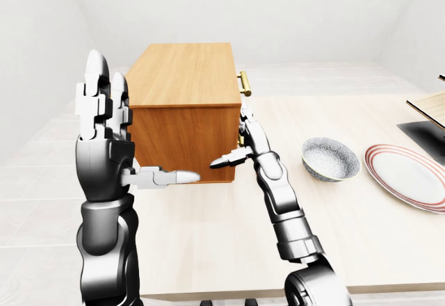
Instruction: Close the top drawer of the cabinet.
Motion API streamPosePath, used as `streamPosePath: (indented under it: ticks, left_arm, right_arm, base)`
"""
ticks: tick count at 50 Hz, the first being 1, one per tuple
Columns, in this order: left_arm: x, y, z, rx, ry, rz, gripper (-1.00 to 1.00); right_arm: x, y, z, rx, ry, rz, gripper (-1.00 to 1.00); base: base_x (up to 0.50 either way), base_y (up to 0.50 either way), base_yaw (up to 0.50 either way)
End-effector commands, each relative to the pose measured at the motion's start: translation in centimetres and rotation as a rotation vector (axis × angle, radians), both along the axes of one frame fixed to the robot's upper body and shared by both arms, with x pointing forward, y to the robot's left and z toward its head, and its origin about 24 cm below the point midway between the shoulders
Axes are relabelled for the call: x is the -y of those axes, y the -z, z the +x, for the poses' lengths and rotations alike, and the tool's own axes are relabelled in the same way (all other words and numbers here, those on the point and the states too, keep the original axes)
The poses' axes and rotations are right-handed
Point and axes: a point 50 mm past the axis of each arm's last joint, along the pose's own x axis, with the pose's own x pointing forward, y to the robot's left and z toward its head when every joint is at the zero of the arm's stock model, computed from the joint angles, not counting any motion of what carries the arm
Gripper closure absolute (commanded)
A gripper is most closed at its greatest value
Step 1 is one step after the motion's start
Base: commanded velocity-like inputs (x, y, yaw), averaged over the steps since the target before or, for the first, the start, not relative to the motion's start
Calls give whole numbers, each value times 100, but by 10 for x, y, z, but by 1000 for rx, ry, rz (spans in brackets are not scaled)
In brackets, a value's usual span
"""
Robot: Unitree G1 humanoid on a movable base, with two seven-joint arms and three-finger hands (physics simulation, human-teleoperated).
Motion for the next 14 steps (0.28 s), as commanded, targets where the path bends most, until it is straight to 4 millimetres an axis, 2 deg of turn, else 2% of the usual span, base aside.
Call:
streamPosePath:
  ticks: [1,4,6,7,8,9,10,11,13,14]
  left_arm:
    - [0,0,0,1,2,-2,-100]
    - [2,0,-1,3,13,8,-100]
    - [3,2,0,-13,-6,59,-100]
    - [6,3,-2,-16,14,58,-100]
    - [6,3,-2,-17,14,59,-100]
    - [7,0,-4,-2,15,65,-100]
    - [6,2,-2,-11,10,65,-100]
    - [1,0,0,-2,-7,31,-100]
    - [-1,2,2,-17,-16,45,-100]
    - [0,3,0,-19,-17,52,-100]
  right_arm:
    - [-20,48,-1,-189,-134,-88,-100]
    - [-7,61,7,-198,-91,-83,-100]
    - [16,107,8,-424,-6,-85,-100]
    - [30,134,0,-573,47,-124,-100]
    - [30,135,0,-581,48,-128,-100]
    - [31,121,10,-547,134,-39,-100]
    - [28,125,7,-572,90,-22,-100]
    - [25,135,0,-547,150,-290,-100]
    - [24,133,0,-506,139,-332,-100]
    - [26,131,1,-494,152,-298,-100]
  base:
    - [0,0,0]
    - [0,0,0]
    - [0,0,0]
    - [0,0,1]
    - [0,0,0]
    - [0,0,0]
    - [0,0,0]
    - [0,0,0]
    - [0,0,0]
    - [0,0,0]
